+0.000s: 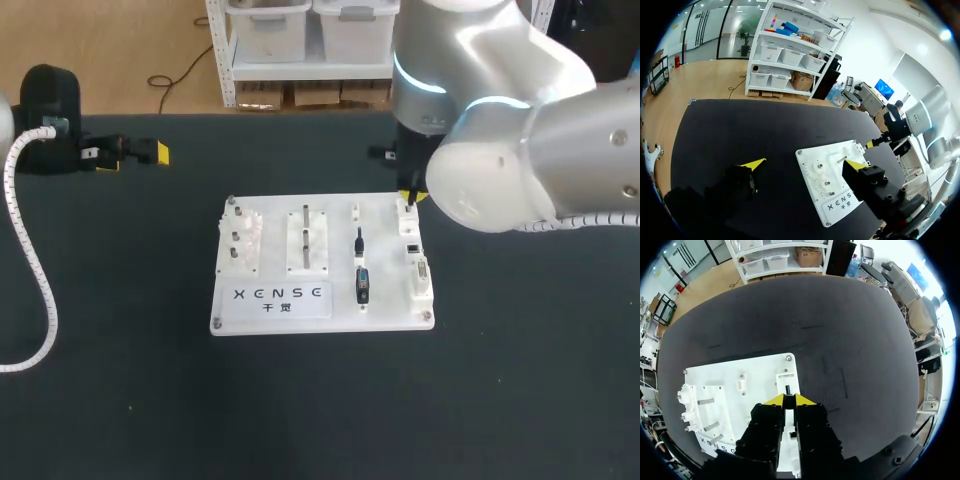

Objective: Insert the USB connector, Ethernet cable, and multi-pin plug into their matching sockets one by one.

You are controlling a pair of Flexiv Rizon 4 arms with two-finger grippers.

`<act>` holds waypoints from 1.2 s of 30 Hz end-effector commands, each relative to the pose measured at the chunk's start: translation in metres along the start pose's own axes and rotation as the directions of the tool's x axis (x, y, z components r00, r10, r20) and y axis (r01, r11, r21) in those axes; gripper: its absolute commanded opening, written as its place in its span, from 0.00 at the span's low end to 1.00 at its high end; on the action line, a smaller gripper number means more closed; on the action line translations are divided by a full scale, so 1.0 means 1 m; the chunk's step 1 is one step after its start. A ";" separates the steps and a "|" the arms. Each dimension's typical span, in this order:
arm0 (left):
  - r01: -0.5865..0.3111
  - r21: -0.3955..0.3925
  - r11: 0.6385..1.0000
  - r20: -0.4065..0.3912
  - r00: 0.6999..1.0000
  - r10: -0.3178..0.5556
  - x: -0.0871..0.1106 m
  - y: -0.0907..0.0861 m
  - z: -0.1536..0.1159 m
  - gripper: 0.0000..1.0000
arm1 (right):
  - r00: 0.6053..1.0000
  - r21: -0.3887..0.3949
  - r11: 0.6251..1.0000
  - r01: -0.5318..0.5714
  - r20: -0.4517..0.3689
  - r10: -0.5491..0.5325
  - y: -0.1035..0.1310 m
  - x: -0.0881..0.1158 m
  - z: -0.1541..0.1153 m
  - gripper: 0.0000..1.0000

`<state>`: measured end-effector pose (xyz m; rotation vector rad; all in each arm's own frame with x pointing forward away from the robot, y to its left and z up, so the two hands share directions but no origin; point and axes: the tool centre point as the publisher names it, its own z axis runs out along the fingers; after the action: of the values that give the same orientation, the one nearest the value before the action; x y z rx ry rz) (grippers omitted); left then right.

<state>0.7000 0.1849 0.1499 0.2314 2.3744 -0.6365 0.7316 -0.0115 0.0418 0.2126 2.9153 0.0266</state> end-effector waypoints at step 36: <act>0.000 0.000 1.000 0.000 1.000 0.000 0.000 0.000 0.000 1.00 | 1.000 0.006 1.000 -0.003 0.006 0.003 0.006 -0.005 0.016 0.00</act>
<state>0.7000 0.1849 0.1499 0.2314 2.3744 -0.6365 0.7406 -0.0077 0.0307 0.2168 2.9107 0.0186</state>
